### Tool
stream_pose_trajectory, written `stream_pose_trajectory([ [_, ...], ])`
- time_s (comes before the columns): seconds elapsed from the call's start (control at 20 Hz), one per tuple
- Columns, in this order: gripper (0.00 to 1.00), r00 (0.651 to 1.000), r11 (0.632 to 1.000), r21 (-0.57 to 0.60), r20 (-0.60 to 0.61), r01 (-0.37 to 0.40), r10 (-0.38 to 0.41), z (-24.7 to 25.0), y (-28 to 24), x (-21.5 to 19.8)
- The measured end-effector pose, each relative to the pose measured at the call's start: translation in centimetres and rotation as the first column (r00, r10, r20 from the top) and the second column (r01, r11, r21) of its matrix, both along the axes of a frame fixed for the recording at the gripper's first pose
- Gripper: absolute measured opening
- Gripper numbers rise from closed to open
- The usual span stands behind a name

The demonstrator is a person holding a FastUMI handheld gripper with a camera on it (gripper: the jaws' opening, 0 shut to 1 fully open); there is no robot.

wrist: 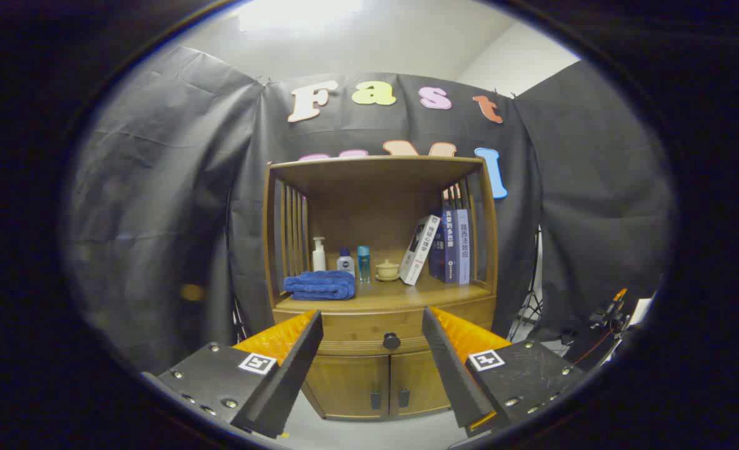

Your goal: Pull open the drawer, take out the items inside it, and place them on the countertop above the cabinet.

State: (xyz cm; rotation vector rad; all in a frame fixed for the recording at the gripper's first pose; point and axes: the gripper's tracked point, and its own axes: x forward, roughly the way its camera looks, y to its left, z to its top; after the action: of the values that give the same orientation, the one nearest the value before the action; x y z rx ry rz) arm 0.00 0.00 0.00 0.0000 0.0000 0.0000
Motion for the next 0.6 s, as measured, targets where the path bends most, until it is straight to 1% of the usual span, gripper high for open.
stream_pose_trajectory([
  [0.6,0.96,0.999,0.999,0.009,-0.027,0.035,-0.035,-2.7,-1.8,1.2],
])
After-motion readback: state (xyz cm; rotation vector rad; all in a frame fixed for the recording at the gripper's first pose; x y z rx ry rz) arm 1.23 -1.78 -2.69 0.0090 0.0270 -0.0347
